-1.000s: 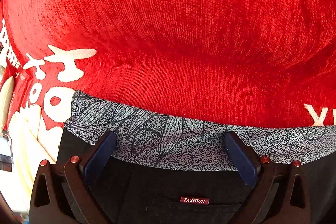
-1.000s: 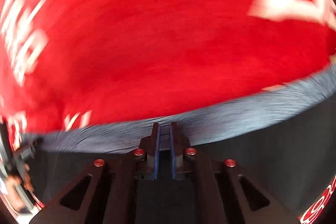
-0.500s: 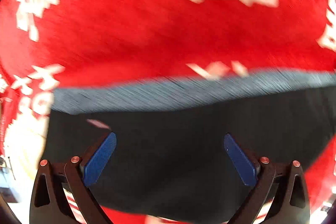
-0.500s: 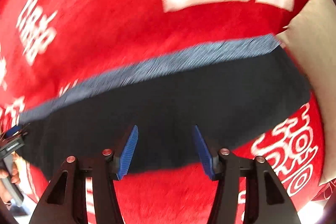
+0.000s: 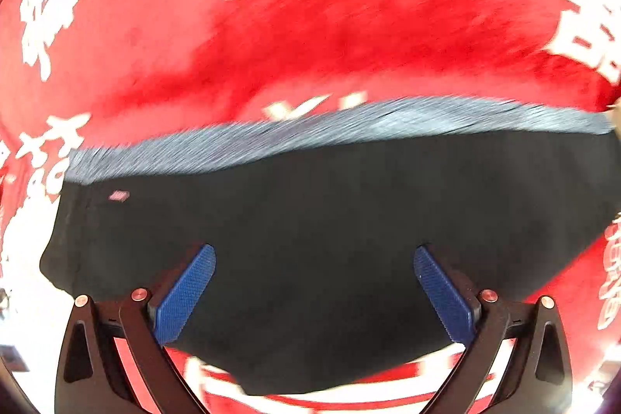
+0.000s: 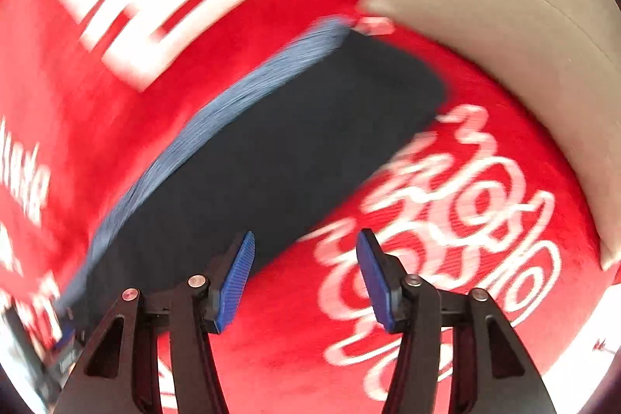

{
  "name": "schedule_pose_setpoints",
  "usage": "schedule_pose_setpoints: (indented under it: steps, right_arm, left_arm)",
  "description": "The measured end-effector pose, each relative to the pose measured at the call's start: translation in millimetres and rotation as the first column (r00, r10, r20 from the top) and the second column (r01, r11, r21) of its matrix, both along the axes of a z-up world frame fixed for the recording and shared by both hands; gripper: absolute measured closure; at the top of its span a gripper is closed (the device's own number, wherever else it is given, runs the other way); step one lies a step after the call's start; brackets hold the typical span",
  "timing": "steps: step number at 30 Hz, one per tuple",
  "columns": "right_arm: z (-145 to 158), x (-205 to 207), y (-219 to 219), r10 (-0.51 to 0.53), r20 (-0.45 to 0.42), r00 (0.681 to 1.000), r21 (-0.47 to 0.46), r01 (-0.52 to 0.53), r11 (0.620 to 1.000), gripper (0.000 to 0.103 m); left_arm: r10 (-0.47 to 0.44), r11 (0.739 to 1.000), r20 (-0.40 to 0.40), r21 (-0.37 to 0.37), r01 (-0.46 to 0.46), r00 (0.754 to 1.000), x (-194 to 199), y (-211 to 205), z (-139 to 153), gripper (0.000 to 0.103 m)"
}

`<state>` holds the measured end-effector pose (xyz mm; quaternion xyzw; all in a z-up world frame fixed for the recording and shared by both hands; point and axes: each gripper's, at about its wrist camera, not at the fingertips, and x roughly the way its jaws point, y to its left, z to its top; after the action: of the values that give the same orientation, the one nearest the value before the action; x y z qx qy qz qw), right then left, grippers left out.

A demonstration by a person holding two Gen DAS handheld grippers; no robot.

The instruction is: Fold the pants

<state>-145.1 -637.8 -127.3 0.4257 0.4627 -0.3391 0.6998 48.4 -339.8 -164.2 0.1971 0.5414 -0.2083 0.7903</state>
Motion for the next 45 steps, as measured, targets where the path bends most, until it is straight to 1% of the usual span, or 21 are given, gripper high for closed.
schedule_pose_setpoints:
  steps: [4,7,8,11,12,13,16,18,19,20,22,23,24,26,29,32,37,38,40,41,45]
  right_arm:
    - [-17.4,-31.9,-49.3,-0.181,0.055,0.982,0.08,0.176,0.981,0.044]
    - [-21.2,-41.6,-68.7,-0.205,0.095,0.974,0.103,0.196,0.975,0.045]
    - [-21.0,-40.0,-72.9,-0.201,0.11,0.973,0.102,0.19,0.976,0.045]
    - [-22.3,-26.0,-83.6,-0.154,0.091,0.984,0.114,0.143,0.983,0.083]
    - [-17.8,-19.7,-85.5,-0.132,0.072,0.989,0.109,0.123,0.986,0.089]
    - [-19.5,-15.7,-94.9,-0.124,0.081,0.989,0.099,0.116,0.988,0.09]
    - [14.0,-4.8,-90.2,-0.012,0.112,0.994,-0.024,0.015,1.0,0.091]
    - [0.8,2.5,-90.0,0.052,0.044,0.998,-0.059,-0.049,0.997,0.09]
    - [-13.8,0.6,-92.0,0.052,0.012,0.999,-0.024,-0.051,0.998,0.088]
    - [-30.6,-8.3,-96.7,0.014,0.001,1.0,0.044,-0.014,0.999,0.086]
    - [-27.8,-23.9,-98.6,-0.073,0.056,0.996,0.072,0.069,0.995,0.073]
    - [-17.5,-24.9,-93.6,-0.072,0.016,0.997,0.023,0.072,0.997,0.063]
    - [-4.7,-25.2,-87.1,-0.067,-0.025,0.997,-0.046,0.066,0.997,0.062]
    - [21.1,-22.7,-75.4,-0.018,-0.03,0.999,-0.143,0.014,0.99,0.062]
    - [47.3,-1.3,-63.1,0.128,0.003,0.992,-0.232,-0.124,0.965,0.062]
    - [37.1,49.8,-52.0,0.278,0.065,0.958,-0.157,-0.265,0.951,0.065]
    - [1.9,127.5,-27.6,0.423,0.109,0.899,-0.081,-0.416,0.906,0.066]
    - [-7.2,138.6,-24.5,0.444,0.096,0.891,-0.078,-0.438,0.896,0.066]
    - [-24.6,152.1,-26.1,0.467,0.036,0.883,-0.101,-0.462,0.881,0.073]
    - [-29.7,152.4,-31.7,0.466,0.012,0.885,-0.127,-0.461,0.878,0.085]
    - [-30.3,125.7,-78.8,0.337,-0.083,0.938,-0.201,-0.347,0.916,0.088]
  left_arm:
    - [-0.029,1.0,-0.046,-0.013,0.028,0.999,-21.8,-48.4,-14.0,0.0]
    - [-0.011,0.999,-0.077,0.034,0.014,0.997,-42.1,-68.7,-39.9,0.0]
    - [0.014,1.0,-0.064,0.014,-0.013,0.998,-44.5,-67.4,-41.4,0.0]
    - [0.052,0.999,-0.069,-0.009,-0.053,0.996,-47.9,-65.2,-41.1,0.0]
    - [0.059,0.998,-0.074,0.007,-0.059,0.996,-49.1,-67.9,-39.3,0.0]
    - [0.063,0.998,-0.079,0.018,-0.062,0.995,-47.4,-68.6,-38.6,0.0]
    - [0.041,0.998,-0.063,0.044,-0.038,0.997,-50.4,-83.2,-31.9,0.0]
    - [0.034,0.999,-0.041,0.038,-0.032,0.999,-54.4,-87.1,-32.9,0.0]
    - [0.037,0.999,-0.039,0.032,-0.036,0.999,-54.5,-81.3,-30.5,0.0]
    - [0.041,0.999,-0.042,0.027,-0.04,0.998,-54.1,-79.7,-31.5,0.0]
    - [0.041,0.999,-0.053,0.023,-0.04,0.998,-57.7,-78.7,-28.9,0.0]
    - [0.037,0.999,-0.059,0.028,-0.035,0.998,-56.6,-78.4,-29.6,0.0]
    - [0.033,0.998,-0.07,0.049,-0.03,0.997,-54.9,-82.4,-26.1,0.0]
    - [0.028,0.999,-0.058,0.046,-0.025,0.998,-34.8,-85.7,-16.5,0.0]
    - [0.035,0.998,-0.003,-0.045,-0.035,0.999,-21.2,-103.9,11.1,0.0]
    - [0.056,0.996,-0.017,-0.074,-0.057,0.998,-2.1,-132.2,10.5,0.0]
    - [0.146,0.989,-0.092,-0.001,-0.147,0.985,17.3,-159.4,-37.6,0.0]
    - [0.166,0.985,-0.067,-0.034,-0.169,0.984,15.5,-156.7,-38.0,0.0]
    - [0.154,0.987,-0.026,-0.04,-0.155,0.988,8.9,-157.9,-37.0,0.0]
    - [0.148,0.988,-0.019,-0.044,-0.149,0.989,6.8,-157.1,-35.8,0.0]
    - [0.137,0.989,-0.023,-0.046,-0.138,0.99,7.4,-152.0,-38.5,0.0]
